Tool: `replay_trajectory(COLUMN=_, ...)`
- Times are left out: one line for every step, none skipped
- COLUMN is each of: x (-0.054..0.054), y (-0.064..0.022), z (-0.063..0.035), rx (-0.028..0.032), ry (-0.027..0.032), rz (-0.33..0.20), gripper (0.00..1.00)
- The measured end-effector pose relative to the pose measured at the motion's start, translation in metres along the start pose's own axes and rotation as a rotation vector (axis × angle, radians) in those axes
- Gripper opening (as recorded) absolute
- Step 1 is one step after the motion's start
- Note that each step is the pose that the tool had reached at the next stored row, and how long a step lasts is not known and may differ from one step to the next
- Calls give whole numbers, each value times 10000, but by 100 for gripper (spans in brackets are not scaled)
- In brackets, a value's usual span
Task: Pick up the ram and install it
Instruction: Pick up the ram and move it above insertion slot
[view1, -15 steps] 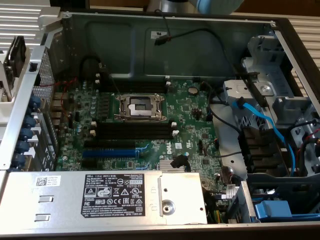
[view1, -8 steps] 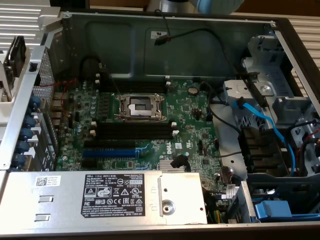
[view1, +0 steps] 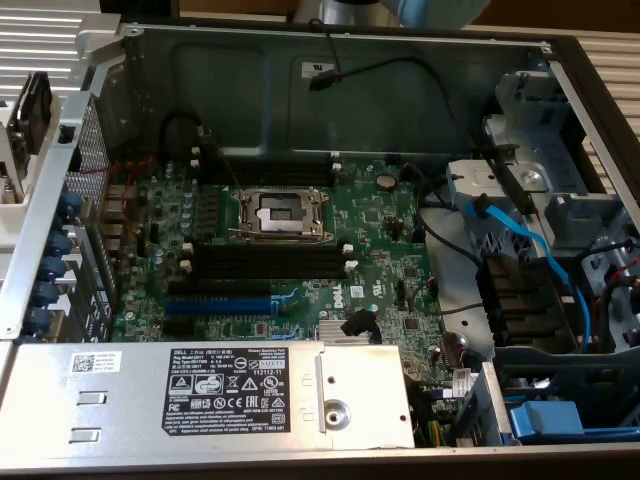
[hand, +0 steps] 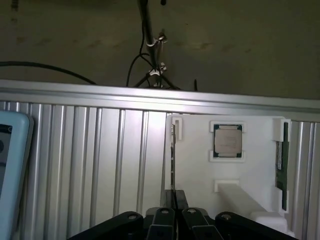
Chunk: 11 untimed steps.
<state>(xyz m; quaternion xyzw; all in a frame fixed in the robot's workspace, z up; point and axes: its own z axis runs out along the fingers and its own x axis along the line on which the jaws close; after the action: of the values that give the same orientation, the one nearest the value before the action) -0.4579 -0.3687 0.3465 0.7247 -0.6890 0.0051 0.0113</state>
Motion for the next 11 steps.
replay_trajectory(x=0, y=0, z=0, rx=1, ry=-1, rz=1, gripper=12)
replay_trajectory(x=0, y=0, z=0, rx=1, ry=-1, rz=1, gripper=12)
replay_trajectory(x=0, y=0, z=1, rx=2, ry=-1, rz=1, gripper=12)
replay_trajectory(x=0, y=0, z=1, rx=2, ry=-2, rz=0, gripper=12)
replay_trajectory(x=0, y=0, z=1, rx=3, ry=-1, rz=0, gripper=12)
replay_trajectory(x=0, y=-1, z=2, rx=4, ry=-1, rz=0, gripper=12)
replay_trajectory(x=3, y=-34, z=-1, rx=2, ry=4, rz=-2, gripper=12)
replay_trajectory(x=5, y=-74, z=-9, rx=2, ry=5, rz=0, gripper=12)
replay_trajectory(x=7, y=-120, z=-20, rx=1, ry=5, rz=-1, gripper=12)
replay_trajectory(x=9, y=-160, z=-35, rx=0, ry=5, rz=-2, gripper=12)
replay_trajectory(x=11, y=-191, z=-63, rx=1, ry=3, rz=-4, gripper=12)
